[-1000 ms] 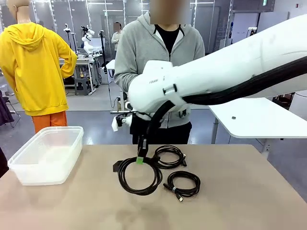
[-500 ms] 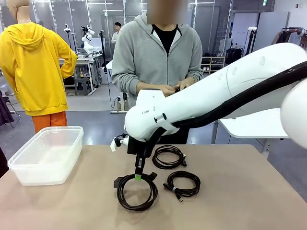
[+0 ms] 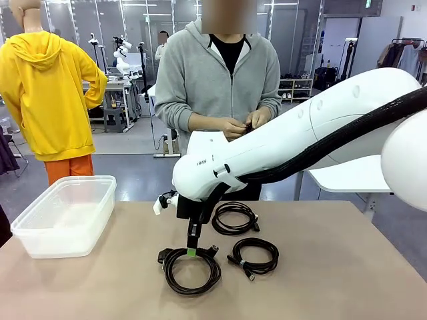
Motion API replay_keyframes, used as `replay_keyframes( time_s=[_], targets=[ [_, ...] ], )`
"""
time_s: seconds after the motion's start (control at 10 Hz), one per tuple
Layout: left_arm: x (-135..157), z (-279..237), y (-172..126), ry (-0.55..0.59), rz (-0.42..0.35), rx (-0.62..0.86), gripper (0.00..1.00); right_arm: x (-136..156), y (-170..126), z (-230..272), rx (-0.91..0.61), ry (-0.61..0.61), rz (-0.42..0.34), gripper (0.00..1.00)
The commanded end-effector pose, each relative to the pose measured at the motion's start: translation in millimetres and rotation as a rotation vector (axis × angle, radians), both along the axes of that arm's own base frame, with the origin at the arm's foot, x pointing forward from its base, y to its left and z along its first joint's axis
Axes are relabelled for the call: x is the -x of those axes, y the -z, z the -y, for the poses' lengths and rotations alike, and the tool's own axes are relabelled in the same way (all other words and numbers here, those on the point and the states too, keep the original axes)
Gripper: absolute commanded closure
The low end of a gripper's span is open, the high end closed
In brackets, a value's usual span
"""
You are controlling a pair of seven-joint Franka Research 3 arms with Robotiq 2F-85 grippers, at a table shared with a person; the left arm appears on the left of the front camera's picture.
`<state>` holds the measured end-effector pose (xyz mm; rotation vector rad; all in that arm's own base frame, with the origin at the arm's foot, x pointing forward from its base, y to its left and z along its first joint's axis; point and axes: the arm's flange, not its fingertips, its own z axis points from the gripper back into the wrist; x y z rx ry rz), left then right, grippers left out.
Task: Organize and store the cables.
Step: Place the Power Cable into the Organizing box.
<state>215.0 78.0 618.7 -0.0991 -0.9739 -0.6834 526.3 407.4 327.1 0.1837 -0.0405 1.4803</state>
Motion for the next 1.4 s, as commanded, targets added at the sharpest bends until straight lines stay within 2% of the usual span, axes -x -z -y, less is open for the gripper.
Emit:
replay_keyframes(
  time_s=[0.0, 0.2, 0.3, 0.4, 0.6, 0.7, 0.8, 0.9, 1.0, 1.2, 1.3],
  targets=[
    [0.8, -0.6, -0.5, -0.008, 0.002, -0.007, 0.0, 1.8, -4.4, -1.2, 0.01, 0.024, 0.002, 0.0],
    [0.8, -0.6, -0.5, -0.008, 0.002, -0.007, 0.0, 4.3, -15.0, 8.4, -0.016, 0.038, 0.0, 0.0],
    [0.8, -0.6, -0.5, -0.008, 0.002, -0.007, 0.0, 6.0, -23.7, 16.6, -0.04, 0.041, 0.004, 0.04],
    [0.8, -0.6, -0.5, -0.008, 0.002, -0.007, 0.0, 9.5, -35.2, 29.1, -0.063, 0.048, 0.014, 0.0],
    [0.8, -0.6, -0.5, -0.008, 0.002, -0.007, 0.0, 24.1, -66.8, 69.9, -0.112, 0.054, 0.048, 0.0],
    [0.8, -0.6, -0.5, -0.008, 0.002, -0.007, 0.0, 32.3, -81.2, 95.0, -0.133, 0.067, 0.078, 0.0],
    [0.8, -0.6, -0.5, -0.008, 0.002, -0.007, 0.0, 40.7, -95.9, 125.6, -0.192, 0.072, 0.063, 0.0],
    [0.8, -0.6, -0.5, -0.008, 0.002, -0.007, 0.0, 49.4, -110.8, 163.9, -0.25, 0.106, 0.098, 0.0],
    [0.8, -0.6, -0.5, -0.008, 0.002, -0.007, 0.0, 55.7, -114.7, 194.5, -0.275, 0.126, 0.103, 0.0],
    [0.8, -0.6, -0.5, -0.008, 0.002, -0.007, 0.0, 64.0, -109.1, 254.4, -0.314, 0.165, 0.061, 0.0],
    [0.8, -0.6, -0.5, -0.008, 0.002, -0.007, 0.0, 71.8, -108.3, 298.5, -0.367, 0.235, 0.064, 0.0]
  ],
)
